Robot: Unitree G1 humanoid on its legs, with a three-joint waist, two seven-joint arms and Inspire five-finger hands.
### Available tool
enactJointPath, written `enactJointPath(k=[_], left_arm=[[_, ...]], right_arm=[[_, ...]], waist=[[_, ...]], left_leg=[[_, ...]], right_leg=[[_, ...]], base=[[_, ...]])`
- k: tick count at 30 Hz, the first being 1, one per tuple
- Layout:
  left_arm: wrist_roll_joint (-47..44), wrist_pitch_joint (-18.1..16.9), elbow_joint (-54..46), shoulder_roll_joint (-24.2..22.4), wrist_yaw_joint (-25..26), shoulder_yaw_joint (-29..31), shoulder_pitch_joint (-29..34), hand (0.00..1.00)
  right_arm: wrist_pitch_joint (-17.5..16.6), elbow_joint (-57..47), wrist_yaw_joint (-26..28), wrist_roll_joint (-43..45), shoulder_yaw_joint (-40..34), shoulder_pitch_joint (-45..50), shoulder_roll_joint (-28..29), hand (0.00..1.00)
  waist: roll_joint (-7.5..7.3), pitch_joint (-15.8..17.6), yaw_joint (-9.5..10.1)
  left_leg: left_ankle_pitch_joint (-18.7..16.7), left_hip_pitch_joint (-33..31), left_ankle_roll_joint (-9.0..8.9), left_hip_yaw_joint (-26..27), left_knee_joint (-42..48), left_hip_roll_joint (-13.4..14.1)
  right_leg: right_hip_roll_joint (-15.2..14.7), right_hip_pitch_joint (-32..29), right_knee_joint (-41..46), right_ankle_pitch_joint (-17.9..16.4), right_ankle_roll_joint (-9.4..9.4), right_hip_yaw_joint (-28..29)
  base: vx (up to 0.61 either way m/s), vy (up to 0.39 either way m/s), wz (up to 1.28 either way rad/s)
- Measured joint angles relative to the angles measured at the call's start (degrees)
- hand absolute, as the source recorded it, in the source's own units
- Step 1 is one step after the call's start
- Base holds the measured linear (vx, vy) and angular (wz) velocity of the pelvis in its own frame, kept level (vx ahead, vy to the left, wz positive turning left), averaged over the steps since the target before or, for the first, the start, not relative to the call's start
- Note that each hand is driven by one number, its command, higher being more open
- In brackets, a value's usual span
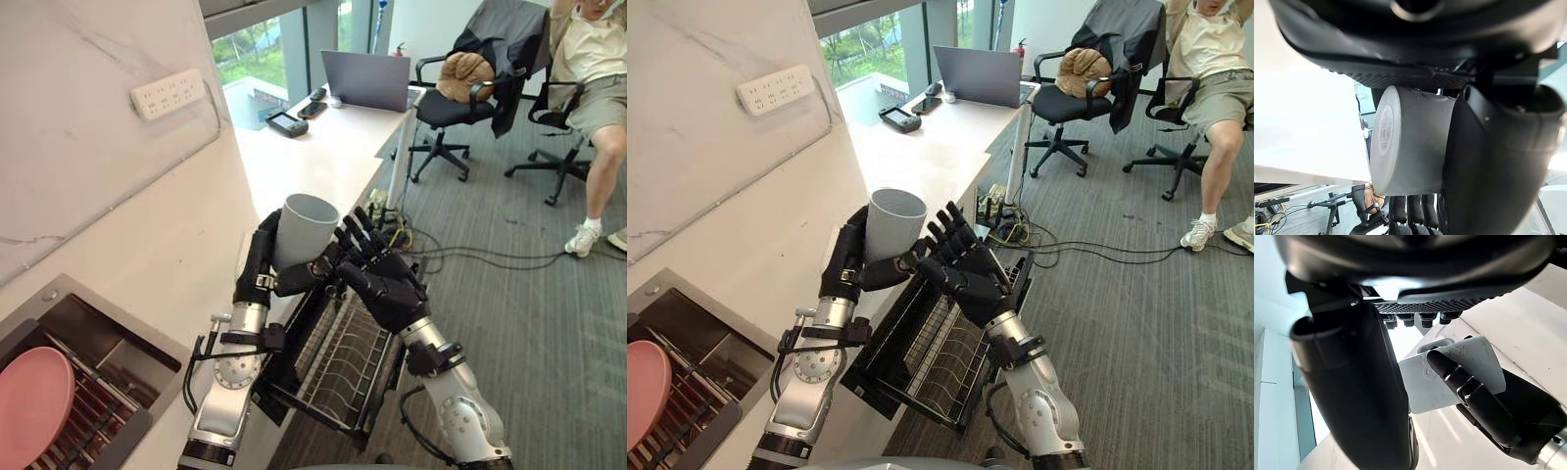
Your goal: Walk over to the sink, pick up the cup, carry it to the dishwasher, place the cup inside the dishwasher, then close the dishwasher door
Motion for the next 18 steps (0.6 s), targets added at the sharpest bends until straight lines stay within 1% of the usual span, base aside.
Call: enactJointPath(k=[3, 9, 10, 15, 18], left_arm=[[1.7, 0.0, 0.0, 1.0, -0.2, -1.7, 0.1, 0.00], [4.6, 0.0, 0.0, 1.4, -0.2, -3.3, 0.9, 0.00], [5.1, 0.0, 0.0, 1.4, -0.2, -3.5, 1.2, 0.00], [6.9, 0.1, -0.2, 1.7, 0.1, -5.7, 1.7, 0.00], [7.1, 0.6, -0.8, 1.7, 0.2, -5.9, 1.9, 0.00]], right_arm=[[0.0, -0.4, -2.0, 0.0, 1.1, -0.5, 0.0, 1.00], [0.0, -0.5, -8.0, -1.9, 1.7, -0.8, 0.0, 1.00], [0.0, -0.5, -8.7, -2.6, 1.9, -0.9, -0.1, 0.00], [-0.1, -0.5, -13.0, -5.4, 3.1, -1.2, 0.0, 0.00], [-0.8, -0.7, -15.7, -10.2, 3.8, -1.9, -0.7, 0.00]], waist=[[-0.06, 0.0, 0.01], [-0.14, -0.1, 0.05], [-0.14, -0.1, 0.04], [-0.12, -0.1, 0.06], [-0.08, -0.2, 0.11]], left_leg=[[0.1, -0.2, 0.06, -0.4, 0.0, -0.1], [0.4, -0.9, 0.16, -1.6, 0.0, -0.3], [0.5, -1.0, 0.16, -1.7, 0.0, -0.3], [0.7, -1.4, 0.20, -2.3, -0.1, -0.4], [1.0, -1.8, 0.25, -2.9, -0.1, -0.4]], right_leg=[[-0.2, 0.0, 0.0, 0.0, 0.00, -0.7], [-0.5, 0.0, 0.0, 0.0, 0.01, -2.0], [-0.5, 0.0, 0.0, 0.0, 0.00, -2.0], [-0.6, 0.0, 0.0, 0.0, 0.00, -2.7], [-0.6, 0.0, 0.0, 0.0, 0.00, -3.3]], base=[[-0.02, -0.001, 0.07], [-0.02, -0.008, 0.10], [-0.03, -0.008, 0.04], [-0.03, -0.008, 0.06], [-0.03, -0.010, 0.10]])
